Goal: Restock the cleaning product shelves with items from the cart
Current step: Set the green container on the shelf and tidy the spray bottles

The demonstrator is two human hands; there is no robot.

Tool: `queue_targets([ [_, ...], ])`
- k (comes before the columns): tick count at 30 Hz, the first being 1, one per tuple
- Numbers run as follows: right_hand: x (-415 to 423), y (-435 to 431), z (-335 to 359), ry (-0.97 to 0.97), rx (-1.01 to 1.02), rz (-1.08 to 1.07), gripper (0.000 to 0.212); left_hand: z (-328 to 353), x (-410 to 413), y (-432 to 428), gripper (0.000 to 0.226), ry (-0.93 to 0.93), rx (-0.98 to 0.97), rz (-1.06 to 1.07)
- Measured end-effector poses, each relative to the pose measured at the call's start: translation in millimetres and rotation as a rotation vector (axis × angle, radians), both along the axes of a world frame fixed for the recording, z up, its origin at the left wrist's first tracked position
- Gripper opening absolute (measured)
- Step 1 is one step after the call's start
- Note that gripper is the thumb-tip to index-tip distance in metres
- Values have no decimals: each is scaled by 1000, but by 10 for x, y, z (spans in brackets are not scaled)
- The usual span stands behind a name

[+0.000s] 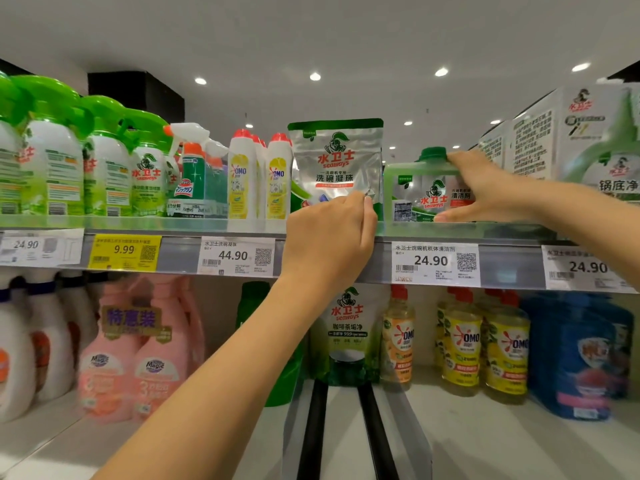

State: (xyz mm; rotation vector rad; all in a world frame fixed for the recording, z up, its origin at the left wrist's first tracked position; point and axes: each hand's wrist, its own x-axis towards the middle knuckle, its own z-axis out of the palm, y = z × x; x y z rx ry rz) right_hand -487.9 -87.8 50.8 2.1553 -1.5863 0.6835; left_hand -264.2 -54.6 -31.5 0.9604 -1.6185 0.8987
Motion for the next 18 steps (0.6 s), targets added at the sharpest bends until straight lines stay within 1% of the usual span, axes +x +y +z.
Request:
queue_targets([
  [7,-33,-47,-16,-4,2,17,98,1,2,-2,32,-1,0,7],
  [10,-32,-67,-4,6,9,-4,100,3,3,-9,32,3,-12,3],
  [14,-19,-91,17,34,24,-55,98,1,4,-14,32,0,-8,4],
  [18,-11,-72,22,7,34,-54,99,10,0,-5,32,1,-1,-2],
])
